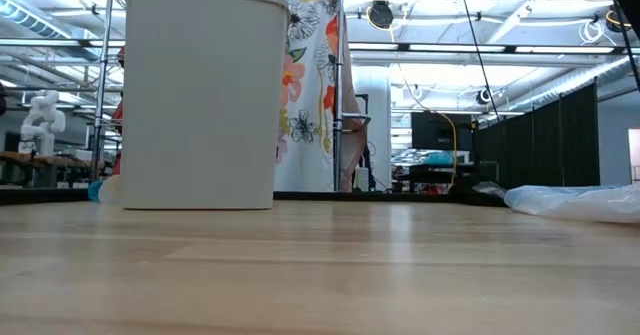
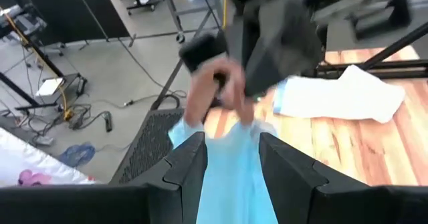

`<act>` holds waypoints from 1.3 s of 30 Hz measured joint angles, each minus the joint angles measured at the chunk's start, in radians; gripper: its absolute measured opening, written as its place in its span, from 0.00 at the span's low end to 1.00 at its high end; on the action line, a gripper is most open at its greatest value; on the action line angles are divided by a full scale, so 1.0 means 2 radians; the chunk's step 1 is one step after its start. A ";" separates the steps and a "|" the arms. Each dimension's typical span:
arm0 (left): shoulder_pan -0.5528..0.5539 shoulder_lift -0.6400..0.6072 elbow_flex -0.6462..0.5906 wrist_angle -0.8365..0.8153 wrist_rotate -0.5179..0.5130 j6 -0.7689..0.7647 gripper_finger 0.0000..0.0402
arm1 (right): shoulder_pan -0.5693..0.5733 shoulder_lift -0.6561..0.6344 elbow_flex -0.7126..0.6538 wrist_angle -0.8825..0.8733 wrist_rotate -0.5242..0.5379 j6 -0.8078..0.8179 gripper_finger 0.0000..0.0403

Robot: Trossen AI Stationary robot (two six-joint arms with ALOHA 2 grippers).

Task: Place trash/remove bag and relplace
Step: Remove the blue trash bag from the white trash bin

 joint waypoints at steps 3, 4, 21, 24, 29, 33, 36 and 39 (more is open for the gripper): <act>0.000 0.000 0.000 -0.014 -0.001 0.000 0.36 | 0.000 0.000 0.000 0.017 0.000 0.000 0.00; 0.000 0.000 0.000 -0.020 -0.001 0.000 0.36 | 0.000 0.000 0.000 0.020 0.000 0.000 0.00; 0.000 0.070 0.000 -0.022 0.013 0.004 0.36 | 0.006 0.001 0.021 0.080 -0.006 0.012 0.00; 0.000 0.083 0.000 -0.047 0.024 0.004 0.36 | 0.007 0.001 0.050 0.075 -0.017 -0.006 0.00; 0.000 0.086 0.000 -0.053 0.025 0.002 0.36 | 0.007 0.000 0.103 0.022 -0.017 -0.030 0.00; 0.000 0.070 0.000 -0.042 0.025 -0.016 0.36 | 0.004 0.000 0.119 -0.022 -0.016 -0.030 0.00; 0.000 0.047 0.000 -0.022 0.025 -0.018 0.36 | 0.003 0.000 0.119 -0.037 -0.014 -0.023 0.00; 0.000 0.026 0.000 -0.002 0.025 -0.018 0.36 | 0.000 0.000 0.119 -0.065 -0.014 -0.010 0.00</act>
